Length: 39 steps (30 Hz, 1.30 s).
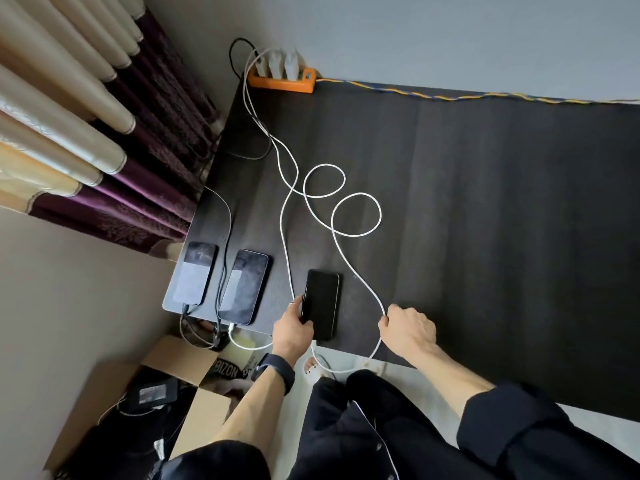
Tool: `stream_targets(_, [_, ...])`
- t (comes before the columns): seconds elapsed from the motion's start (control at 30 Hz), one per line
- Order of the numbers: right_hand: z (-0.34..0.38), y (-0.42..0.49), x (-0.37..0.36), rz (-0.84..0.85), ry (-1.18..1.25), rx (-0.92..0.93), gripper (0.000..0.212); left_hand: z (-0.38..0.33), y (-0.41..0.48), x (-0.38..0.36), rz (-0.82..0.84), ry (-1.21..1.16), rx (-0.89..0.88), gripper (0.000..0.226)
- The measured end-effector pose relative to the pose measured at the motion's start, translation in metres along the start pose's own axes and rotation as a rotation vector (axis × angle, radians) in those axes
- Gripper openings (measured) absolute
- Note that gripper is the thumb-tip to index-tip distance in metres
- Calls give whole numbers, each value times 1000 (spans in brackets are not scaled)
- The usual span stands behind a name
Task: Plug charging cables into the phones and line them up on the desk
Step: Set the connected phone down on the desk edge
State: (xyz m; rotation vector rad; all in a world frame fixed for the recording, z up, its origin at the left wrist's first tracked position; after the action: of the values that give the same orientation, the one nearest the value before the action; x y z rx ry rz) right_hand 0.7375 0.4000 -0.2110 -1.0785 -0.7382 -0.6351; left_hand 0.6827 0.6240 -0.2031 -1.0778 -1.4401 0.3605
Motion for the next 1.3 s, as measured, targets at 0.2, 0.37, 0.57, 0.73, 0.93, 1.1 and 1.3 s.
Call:
stream_targets(0.2, [-1, -14, -28, 8, 72, 20, 29, -10, -21, -49, -172, 240, -30, 69])
stream_targets(0.37, [2, -16, -31, 14, 77, 32, 30, -5, -26, -60, -242, 375, -91, 90])
stream_targets(0.57, [-1, -17, -34, 27, 101, 50, 29, 4, -15, -53, -235, 374, -96, 86])
stream_targets(0.73, [7, -16, -34, 24, 195, 106, 28, 5, -12, -48, -234, 372, -98, 87])
stream_targets(0.93, [3, -20, -39, 20, 298, 135, 22, 7, -7, -43, -239, 381, -87, 87])
stream_targets(1.1, [-1, -30, -45, -22, 336, 113, 22, 7, -6, -36, -227, 368, -70, 87])
stream_targets(1.3, [-6, -47, -55, -66, 375, 55, 27, 14, -12, -30, -204, 459, -161, 87])
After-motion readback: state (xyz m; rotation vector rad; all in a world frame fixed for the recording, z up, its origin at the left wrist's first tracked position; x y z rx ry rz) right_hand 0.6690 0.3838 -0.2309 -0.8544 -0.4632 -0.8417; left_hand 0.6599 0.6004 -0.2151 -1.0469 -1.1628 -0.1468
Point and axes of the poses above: each hand's wrist, its own y-axis towards the middle knuckle, its own x-axis out of the back of the hand, z = x × y, the point moved 3 cm from there along y, towards the middle knuckle, and after that the axes turned 15 degrees about x, right-handed, at the moved point
